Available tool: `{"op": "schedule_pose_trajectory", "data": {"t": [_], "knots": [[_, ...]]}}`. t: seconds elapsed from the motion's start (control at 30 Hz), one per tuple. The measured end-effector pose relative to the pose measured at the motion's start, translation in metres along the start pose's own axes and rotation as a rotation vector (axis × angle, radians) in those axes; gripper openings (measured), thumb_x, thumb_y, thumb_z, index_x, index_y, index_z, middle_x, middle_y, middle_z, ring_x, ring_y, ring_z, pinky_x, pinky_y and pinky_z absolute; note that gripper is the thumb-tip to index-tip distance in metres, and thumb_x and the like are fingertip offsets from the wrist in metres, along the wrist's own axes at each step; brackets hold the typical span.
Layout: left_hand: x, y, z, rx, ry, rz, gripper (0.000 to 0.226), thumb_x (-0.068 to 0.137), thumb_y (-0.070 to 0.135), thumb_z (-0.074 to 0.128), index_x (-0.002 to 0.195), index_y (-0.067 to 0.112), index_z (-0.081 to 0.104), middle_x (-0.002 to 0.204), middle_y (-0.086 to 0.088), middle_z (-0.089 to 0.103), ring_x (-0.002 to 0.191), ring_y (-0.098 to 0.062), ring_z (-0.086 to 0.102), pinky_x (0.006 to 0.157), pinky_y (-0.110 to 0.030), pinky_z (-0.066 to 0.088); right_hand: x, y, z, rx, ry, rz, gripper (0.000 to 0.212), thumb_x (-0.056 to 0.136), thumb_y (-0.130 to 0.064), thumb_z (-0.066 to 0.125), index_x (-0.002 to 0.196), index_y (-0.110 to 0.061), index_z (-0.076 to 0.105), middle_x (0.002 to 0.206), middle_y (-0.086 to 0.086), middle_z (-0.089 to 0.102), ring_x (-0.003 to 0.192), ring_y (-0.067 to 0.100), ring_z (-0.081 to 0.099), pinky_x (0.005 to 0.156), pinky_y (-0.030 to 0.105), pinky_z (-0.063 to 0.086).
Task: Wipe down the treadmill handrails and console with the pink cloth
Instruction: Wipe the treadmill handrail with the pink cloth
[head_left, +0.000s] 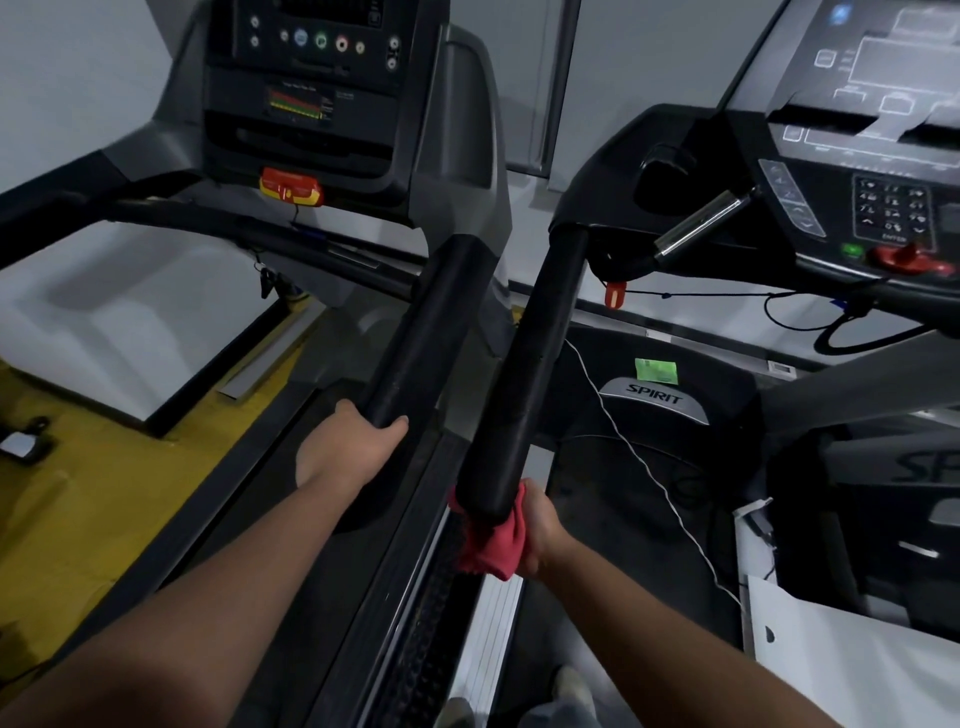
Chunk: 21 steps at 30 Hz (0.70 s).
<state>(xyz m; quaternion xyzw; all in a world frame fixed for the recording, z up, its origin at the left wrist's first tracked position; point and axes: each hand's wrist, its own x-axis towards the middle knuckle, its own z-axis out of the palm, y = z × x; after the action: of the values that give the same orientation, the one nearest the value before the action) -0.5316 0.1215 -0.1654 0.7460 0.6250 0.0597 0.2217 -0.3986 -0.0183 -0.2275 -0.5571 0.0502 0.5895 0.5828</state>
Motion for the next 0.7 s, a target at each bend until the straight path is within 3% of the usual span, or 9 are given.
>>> {"op": "schedule_pose_trajectory", "data": {"t": [0.07, 0.17, 0.27, 0.33, 0.4, 0.47, 0.53, 0.6, 0.7], "knots": [[0.001, -0.001, 0.001, -0.004, -0.005, -0.004, 0.061, 0.083, 0.064, 0.051, 0.113, 0.011, 0.048, 0.078, 0.001, 0.056, 0.066, -0.018, 0.055, 0.054, -0.029, 0.044, -0.001, -0.005, -0.003, -0.059, 0.090, -0.019, 0.014, 0.074, -0.024, 0.048, 0.076, -0.011, 0.050, 0.072, 0.011, 0.051, 0.069, 0.024, 0.051, 0.068, 0.034, 0.043], [0.003, -0.003, 0.001, -0.027, -0.021, -0.016, 0.060, 0.083, 0.064, 0.052, 0.114, 0.012, 0.046, 0.077, 0.003, 0.053, 0.064, -0.015, 0.053, 0.052, -0.028, 0.039, -0.002, -0.019, -0.007, -0.136, 0.196, -0.116, 0.026, 0.090, -0.021, 0.037, 0.073, -0.014, 0.054, 0.066, 0.010, 0.056, 0.069, 0.025, 0.054, 0.064, 0.029, 0.043], [0.003, -0.002, 0.002, -0.031, -0.030, -0.017, 0.058, 0.083, 0.063, 0.053, 0.111, 0.013, 0.045, 0.077, 0.003, 0.054, 0.064, -0.015, 0.053, 0.053, -0.028, 0.041, 0.004, -0.032, 0.000, -0.111, 0.203, -0.186, 0.028, 0.093, -0.015, 0.034, 0.072, -0.014, 0.053, 0.065, 0.008, 0.051, 0.061, 0.020, 0.050, 0.054, 0.024, 0.043], [0.003, -0.001, 0.001, -0.041, -0.023, -0.019, 0.056, 0.082, 0.062, 0.053, 0.108, 0.014, 0.046, 0.077, 0.003, 0.055, 0.063, -0.015, 0.053, 0.056, -0.029, 0.044, 0.013, -0.035, 0.003, -0.051, 0.188, -0.139, 0.027, 0.093, -0.016, 0.034, 0.073, -0.014, 0.052, 0.066, 0.010, 0.053, 0.062, 0.021, 0.053, 0.058, 0.025, 0.050], [0.003, 0.000, 0.002, -0.034, -0.009, -0.022, 0.053, 0.083, 0.061, 0.053, 0.106, 0.014, 0.046, 0.075, 0.003, 0.054, 0.061, -0.013, 0.051, 0.056, -0.029, 0.044, 0.023, -0.034, 0.004, 0.015, 0.112, -0.084, 0.027, 0.091, -0.025, 0.038, 0.089, -0.008, 0.059, 0.083, 0.017, 0.063, 0.080, 0.031, 0.061, 0.085, 0.040, 0.054], [0.003, 0.001, 0.002, -0.016, 0.005, -0.026, 0.052, 0.082, 0.061, 0.054, 0.104, 0.015, 0.045, 0.073, 0.003, 0.053, 0.059, -0.012, 0.049, 0.053, -0.028, 0.040, 0.032, -0.030, 0.002, 0.036, 0.021, -0.040, 0.044, 0.088, -0.033, 0.039, 0.110, -0.003, 0.062, 0.106, 0.023, 0.062, 0.096, 0.035, 0.061, 0.097, 0.049, 0.046], [0.005, 0.001, 0.003, -0.002, 0.013, -0.024, 0.052, 0.081, 0.061, 0.054, 0.103, 0.016, 0.045, 0.074, 0.002, 0.055, 0.060, -0.013, 0.051, 0.051, -0.028, 0.040, 0.039, -0.023, 0.003, 0.092, -0.114, -0.029, 0.051, 0.087, -0.038, 0.039, 0.107, -0.001, 0.067, 0.101, 0.022, 0.066, 0.085, 0.033, 0.065, 0.085, 0.043, 0.048], [0.005, 0.001, 0.002, 0.005, 0.010, -0.021, 0.051, 0.080, 0.062, 0.054, 0.102, 0.017, 0.043, 0.075, 0.001, 0.057, 0.062, -0.015, 0.055, 0.052, -0.028, 0.044, 0.038, -0.015, 0.009, 0.157, -0.301, -0.034, 0.045, 0.080, -0.042, 0.054, 0.096, -0.003, 0.069, 0.087, 0.015, 0.066, 0.070, 0.027, 0.063, 0.073, 0.036, 0.046], [0.006, 0.001, 0.002, 0.005, -0.003, -0.020, 0.051, 0.081, 0.062, 0.053, 0.103, 0.017, 0.041, 0.077, 0.001, 0.058, 0.064, -0.017, 0.057, 0.055, -0.029, 0.048, 0.038, -0.011, 0.015, 0.119, -0.395, -0.073, 0.049, 0.061, -0.041, 0.078, 0.092, -0.005, 0.068, 0.078, 0.012, 0.064, 0.065, 0.024, 0.060, 0.073, 0.035, 0.046]]}}
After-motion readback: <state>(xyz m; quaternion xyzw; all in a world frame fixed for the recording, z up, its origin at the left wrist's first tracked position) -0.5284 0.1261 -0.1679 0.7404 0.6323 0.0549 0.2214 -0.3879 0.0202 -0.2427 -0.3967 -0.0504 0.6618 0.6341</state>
